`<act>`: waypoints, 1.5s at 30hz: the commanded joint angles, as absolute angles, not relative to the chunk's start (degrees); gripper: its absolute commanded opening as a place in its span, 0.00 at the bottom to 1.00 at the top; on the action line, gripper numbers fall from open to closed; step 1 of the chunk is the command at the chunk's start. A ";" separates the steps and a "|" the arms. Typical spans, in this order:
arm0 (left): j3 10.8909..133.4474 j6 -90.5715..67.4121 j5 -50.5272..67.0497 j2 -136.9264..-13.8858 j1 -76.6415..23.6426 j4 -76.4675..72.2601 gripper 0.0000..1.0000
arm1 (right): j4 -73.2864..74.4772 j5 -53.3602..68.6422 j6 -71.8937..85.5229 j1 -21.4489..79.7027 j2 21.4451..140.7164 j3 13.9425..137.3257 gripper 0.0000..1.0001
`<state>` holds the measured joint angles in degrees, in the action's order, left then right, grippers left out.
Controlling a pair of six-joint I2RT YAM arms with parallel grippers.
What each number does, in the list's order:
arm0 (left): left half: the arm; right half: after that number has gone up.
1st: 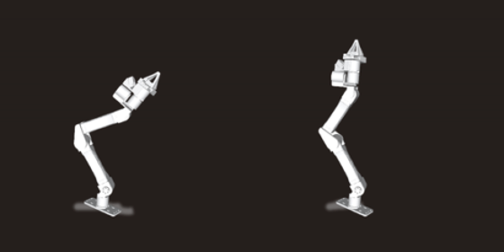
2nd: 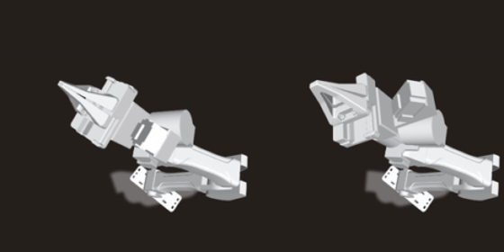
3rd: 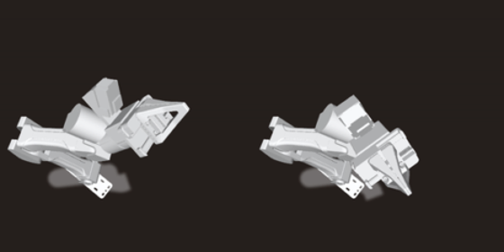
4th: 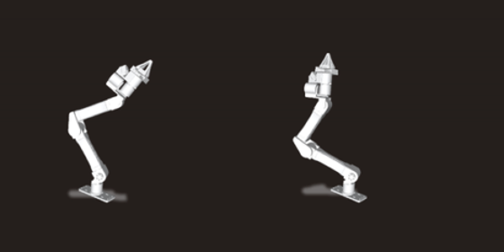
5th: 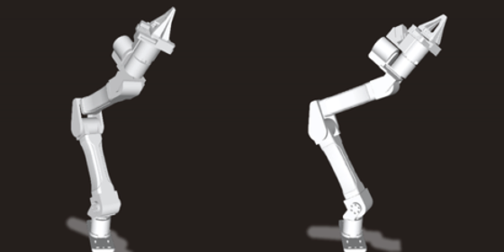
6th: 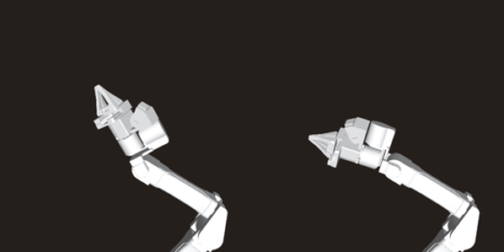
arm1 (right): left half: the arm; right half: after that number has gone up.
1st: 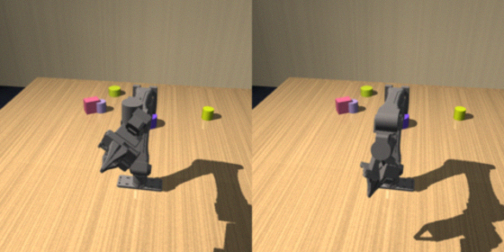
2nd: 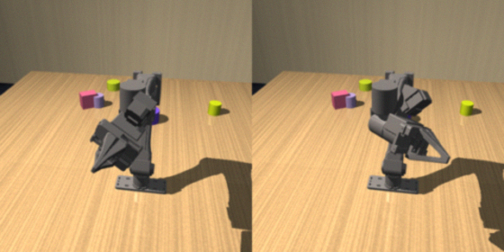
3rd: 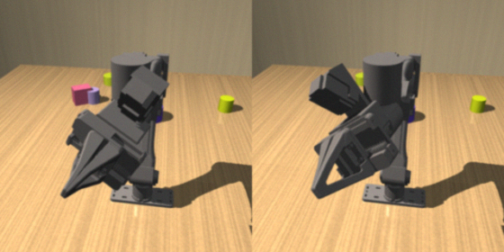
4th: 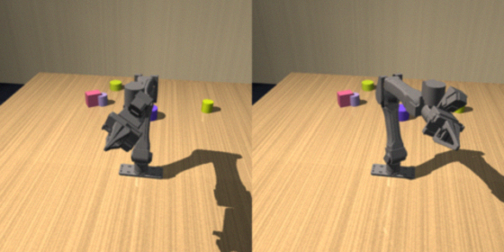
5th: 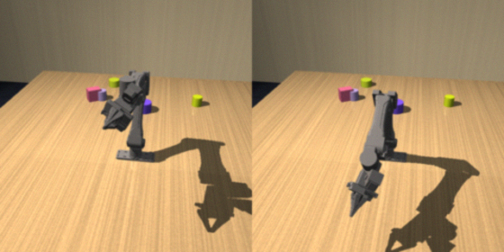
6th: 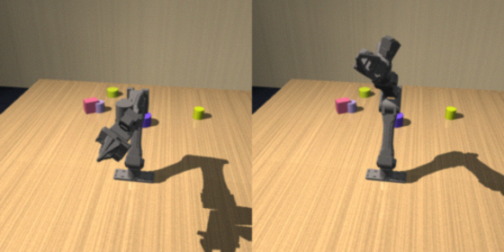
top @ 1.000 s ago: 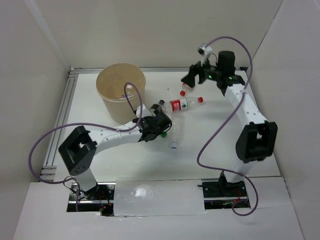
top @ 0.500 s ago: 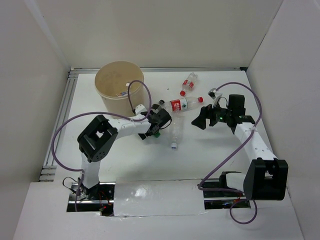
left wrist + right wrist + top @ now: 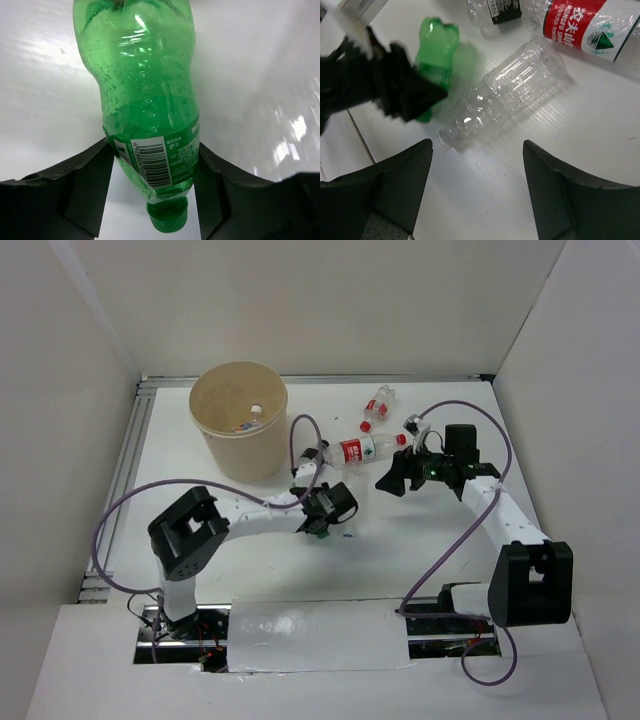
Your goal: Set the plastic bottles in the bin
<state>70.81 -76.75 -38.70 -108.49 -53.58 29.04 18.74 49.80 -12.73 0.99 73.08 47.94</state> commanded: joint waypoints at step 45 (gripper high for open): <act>59.87 -16.24 -32.43 -62.23 -47.80 5.54 1.00 | 11.95 18.73 12.74 19.78 104.94 62.84 0.93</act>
<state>65.76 -20.43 -36.69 -64.12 -43.40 8.27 14.20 22.28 11.18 18.52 103.07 61.36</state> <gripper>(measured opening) 0.995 0.950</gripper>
